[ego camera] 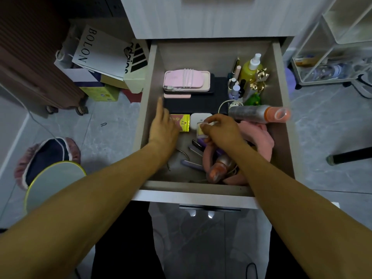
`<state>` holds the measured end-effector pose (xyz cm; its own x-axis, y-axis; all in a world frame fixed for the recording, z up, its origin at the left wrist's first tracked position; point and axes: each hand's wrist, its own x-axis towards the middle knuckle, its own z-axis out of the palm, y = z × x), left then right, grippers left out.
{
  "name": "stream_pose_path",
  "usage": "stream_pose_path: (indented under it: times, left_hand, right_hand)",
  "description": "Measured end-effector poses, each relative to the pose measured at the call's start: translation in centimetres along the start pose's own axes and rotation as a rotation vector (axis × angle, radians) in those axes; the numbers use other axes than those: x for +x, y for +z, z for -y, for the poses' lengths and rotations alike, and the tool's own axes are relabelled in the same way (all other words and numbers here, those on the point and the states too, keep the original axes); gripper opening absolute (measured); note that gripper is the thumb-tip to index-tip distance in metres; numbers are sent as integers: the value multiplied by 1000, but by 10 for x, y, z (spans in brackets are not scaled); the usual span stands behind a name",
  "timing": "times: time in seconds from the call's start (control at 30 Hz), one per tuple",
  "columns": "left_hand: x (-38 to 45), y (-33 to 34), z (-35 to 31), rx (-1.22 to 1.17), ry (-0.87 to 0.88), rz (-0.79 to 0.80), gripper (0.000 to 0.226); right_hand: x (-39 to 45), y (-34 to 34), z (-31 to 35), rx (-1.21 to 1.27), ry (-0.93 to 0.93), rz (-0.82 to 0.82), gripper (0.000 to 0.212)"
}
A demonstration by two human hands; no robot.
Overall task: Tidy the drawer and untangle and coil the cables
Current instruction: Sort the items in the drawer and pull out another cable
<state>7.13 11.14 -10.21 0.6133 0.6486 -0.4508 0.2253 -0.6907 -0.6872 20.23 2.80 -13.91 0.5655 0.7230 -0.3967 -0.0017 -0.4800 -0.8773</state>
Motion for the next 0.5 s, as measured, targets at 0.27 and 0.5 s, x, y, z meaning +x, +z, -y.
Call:
stream_pose_path:
  times: [0.27, 0.5]
  left_hand:
    - [6, 10, -7, -133, -20, -62, 45]
    - [7, 7, -7, -178, -40, -68, 36]
  right_hand:
    - [-2, -1, 2, -17, 23, 22, 7]
    - [-1, 1, 0, 4, 27, 10, 11]
